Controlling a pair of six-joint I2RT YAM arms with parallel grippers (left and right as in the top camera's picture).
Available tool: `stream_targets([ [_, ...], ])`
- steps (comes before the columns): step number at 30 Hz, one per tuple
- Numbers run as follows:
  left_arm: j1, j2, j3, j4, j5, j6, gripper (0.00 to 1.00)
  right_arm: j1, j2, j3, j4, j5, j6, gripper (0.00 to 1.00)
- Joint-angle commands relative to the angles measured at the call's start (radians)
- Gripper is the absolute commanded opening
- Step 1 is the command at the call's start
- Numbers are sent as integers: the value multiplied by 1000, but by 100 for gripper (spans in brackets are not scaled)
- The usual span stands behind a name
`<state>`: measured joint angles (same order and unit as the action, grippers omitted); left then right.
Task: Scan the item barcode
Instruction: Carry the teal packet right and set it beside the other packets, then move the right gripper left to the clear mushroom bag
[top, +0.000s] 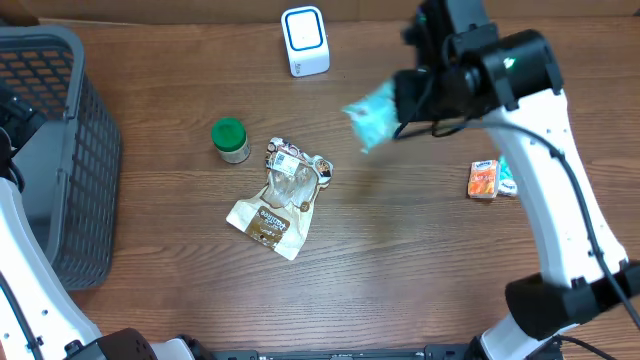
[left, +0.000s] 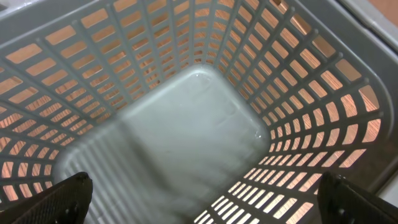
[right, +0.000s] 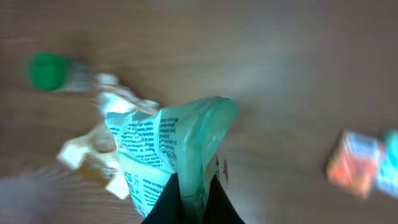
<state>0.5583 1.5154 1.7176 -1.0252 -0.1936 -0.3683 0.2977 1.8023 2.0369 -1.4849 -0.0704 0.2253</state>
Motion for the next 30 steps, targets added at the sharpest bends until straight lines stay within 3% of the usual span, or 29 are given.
stream_targets([
  [1, 4, 4, 19, 1, 4, -21, 100, -97, 8, -144, 39, 9, 119, 4],
  [10, 4, 4, 19, 1, 4, -21, 100, -351, 8, -595, 454, 10, 183, 4],
  [18, 4, 4, 19, 1, 4, -21, 100, -446, 8, -696, 636, 10, 194, 4],
  [20, 4, 4, 19, 1, 4, -21, 100, -447, 8, -696, 640, 10, 194, 17],
  [21, 4, 4, 19, 1, 4, -21, 100, -447, 8, -696, 639, 10, 193, 37],
  [22, 4, 4, 19, 1, 4, -21, 100, -447, 8, -696, 639, 10, 194, 49],
  [27, 4, 4, 19, 1, 4, -21, 100, -435, 8, -627, 551, -21, 194, 80],
  [30, 4, 4, 19, 1, 4, -21, 100, -407, 6, -536, 443, -22, 194, 86],
])
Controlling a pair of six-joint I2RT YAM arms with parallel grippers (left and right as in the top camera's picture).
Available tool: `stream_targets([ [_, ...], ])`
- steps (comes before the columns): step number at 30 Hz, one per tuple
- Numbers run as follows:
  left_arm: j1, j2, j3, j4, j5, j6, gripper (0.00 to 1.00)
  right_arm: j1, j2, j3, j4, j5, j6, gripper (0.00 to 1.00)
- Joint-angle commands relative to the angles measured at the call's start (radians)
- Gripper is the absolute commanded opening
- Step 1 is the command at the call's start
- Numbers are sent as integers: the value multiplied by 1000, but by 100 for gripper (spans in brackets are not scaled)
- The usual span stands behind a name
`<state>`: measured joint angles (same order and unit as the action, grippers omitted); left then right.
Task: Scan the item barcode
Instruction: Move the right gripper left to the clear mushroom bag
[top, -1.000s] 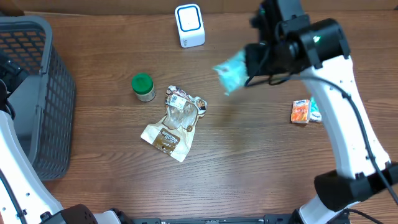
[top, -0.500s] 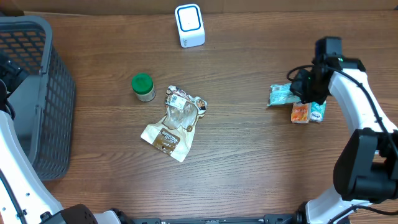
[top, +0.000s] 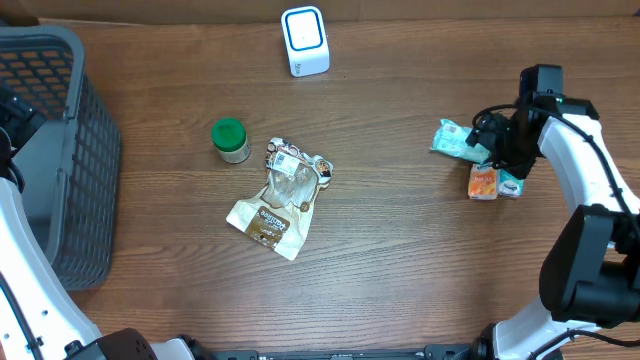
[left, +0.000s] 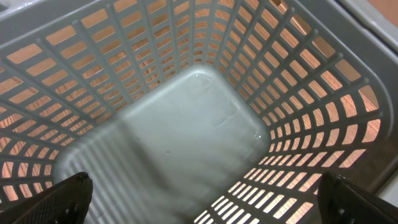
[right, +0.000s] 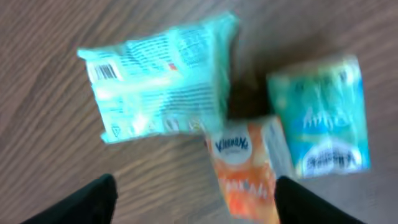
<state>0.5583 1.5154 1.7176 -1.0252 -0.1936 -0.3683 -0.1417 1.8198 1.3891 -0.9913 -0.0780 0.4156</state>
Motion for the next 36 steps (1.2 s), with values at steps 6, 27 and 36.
stream_targets([
  [6, 4, 4, 19, 1, 4, -21, 100, 155, -13, 238, -223, -119, -26, 90],
  [27, 4, 4, 19, 1, 4, -21, 100, 518, -11, 79, 22, -326, 112, 99],
  [36, 4, 4, 19, 1, 4, -21, 100, 595, -11, -135, 216, -377, 205, 87],
])
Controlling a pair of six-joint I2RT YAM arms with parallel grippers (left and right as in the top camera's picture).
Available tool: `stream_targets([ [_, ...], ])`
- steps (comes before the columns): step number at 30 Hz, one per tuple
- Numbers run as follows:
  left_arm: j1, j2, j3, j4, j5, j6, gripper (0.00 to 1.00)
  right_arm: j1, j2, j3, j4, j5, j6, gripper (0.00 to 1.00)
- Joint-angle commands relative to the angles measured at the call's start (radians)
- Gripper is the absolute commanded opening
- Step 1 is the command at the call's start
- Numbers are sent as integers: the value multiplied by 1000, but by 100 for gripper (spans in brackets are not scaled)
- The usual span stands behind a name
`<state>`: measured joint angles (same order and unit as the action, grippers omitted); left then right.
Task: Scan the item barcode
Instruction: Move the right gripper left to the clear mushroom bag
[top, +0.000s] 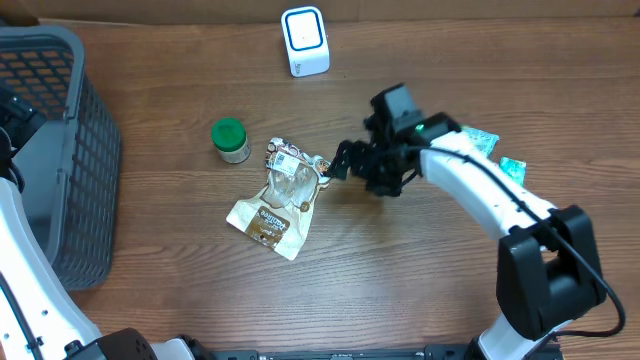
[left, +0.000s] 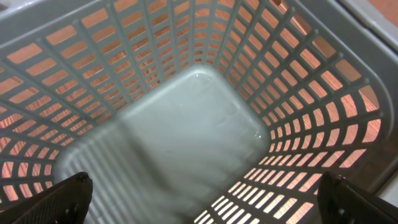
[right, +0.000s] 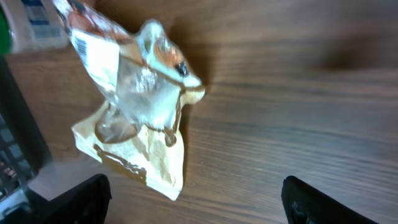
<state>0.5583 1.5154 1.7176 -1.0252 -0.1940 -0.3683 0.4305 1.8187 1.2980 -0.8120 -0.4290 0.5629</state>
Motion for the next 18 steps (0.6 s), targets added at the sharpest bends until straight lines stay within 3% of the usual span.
stream_targets([
  [1, 4, 4, 19, 1, 4, -21, 100, 32, -10, -65, 68, -26, 76, 84],
  [6, 4, 4, 19, 1, 4, -21, 100, 76, -10, -167, 240, -26, 152, 75],
  [13, 4, 4, 19, 1, 4, -21, 100, 128, -9, -303, 465, -34, 240, 80],
  [18, 4, 4, 19, 1, 4, -21, 100, 130, -9, -353, 524, -37, 276, 80],
])
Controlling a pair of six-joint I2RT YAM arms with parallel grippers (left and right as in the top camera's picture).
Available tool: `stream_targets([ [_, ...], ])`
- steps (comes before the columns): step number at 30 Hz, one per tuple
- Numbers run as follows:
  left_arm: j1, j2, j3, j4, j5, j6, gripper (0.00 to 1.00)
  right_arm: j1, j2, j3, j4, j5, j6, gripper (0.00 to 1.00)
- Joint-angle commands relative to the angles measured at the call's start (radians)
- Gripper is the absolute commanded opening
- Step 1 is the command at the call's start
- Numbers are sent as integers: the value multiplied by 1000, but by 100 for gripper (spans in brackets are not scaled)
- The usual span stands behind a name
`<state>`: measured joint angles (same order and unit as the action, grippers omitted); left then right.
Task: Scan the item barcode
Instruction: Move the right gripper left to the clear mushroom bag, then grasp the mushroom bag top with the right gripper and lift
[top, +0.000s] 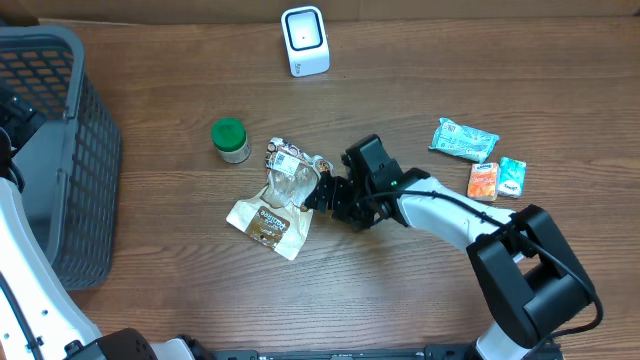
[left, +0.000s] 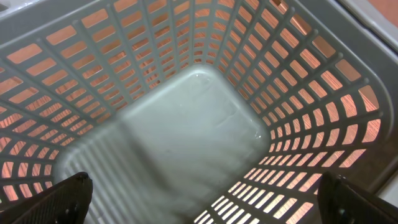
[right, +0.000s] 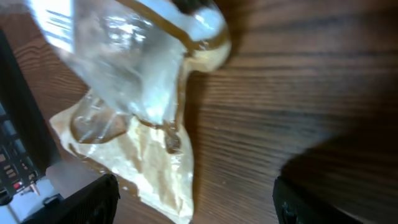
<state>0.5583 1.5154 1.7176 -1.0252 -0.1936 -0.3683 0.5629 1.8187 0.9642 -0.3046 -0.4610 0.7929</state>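
Note:
A clear and tan crumpled pouch (top: 279, 200) lies flat mid-table with a barcode label at its top end. My right gripper (top: 322, 194) is open, low at the pouch's right edge. In the right wrist view the pouch (right: 134, 99) fills the upper left, partly between the spread fingertips (right: 84, 200), with nothing gripped. The white scanner (top: 305, 40) stands at the far edge. My left gripper (left: 205, 208) is open over the grey basket (left: 186, 124), holding nothing.
A green-lidded jar (top: 230, 140) stands just left of the pouch. At the right lie a teal packet (top: 464, 139), an orange tissue pack (top: 483, 181) and a small teal pack (top: 511, 176). The tall grey basket (top: 60, 170) takes the left edge.
My right gripper, still open, has moved a little down and left, closer onto the pouch's right edge. The pouch now looms larger in the wrist view. The left arm is unchanged.
My right gripper held the teal packet in the air near the scanner. Then the packet lay at the right beside the tissue packs and the gripper was open. Then the open gripper was at the pouch mid-table, and now sits lower against it.

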Motion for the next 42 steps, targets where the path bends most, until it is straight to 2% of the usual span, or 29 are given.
stream_targets([
  [1, 4, 4, 19, 1, 4, -21, 100, -2, -9, -23, 23, -5, 46, 80],
  [9, 4, 4, 19, 1, 4, -21, 100, 16, 5, -30, 96, -4, 76, 79],
  [14, 4, 4, 19, 1, 4, -21, 100, 50, 45, -30, 148, 18, 128, 66],
  [21, 4, 4, 19, 1, 4, -21, 100, 92, 132, -30, 331, 25, 217, 59],
  [29, 4, 4, 19, 1, 4, -21, 100, 110, 281, -27, 624, 64, 364, 62],
  [34, 4, 4, 19, 1, 4, -21, 100, 110, 332, -26, 747, 119, 412, 61],
  [42, 4, 4, 19, 1, 4, -21, 100, 114, 336, 29, 790, 154, 412, 61],
])
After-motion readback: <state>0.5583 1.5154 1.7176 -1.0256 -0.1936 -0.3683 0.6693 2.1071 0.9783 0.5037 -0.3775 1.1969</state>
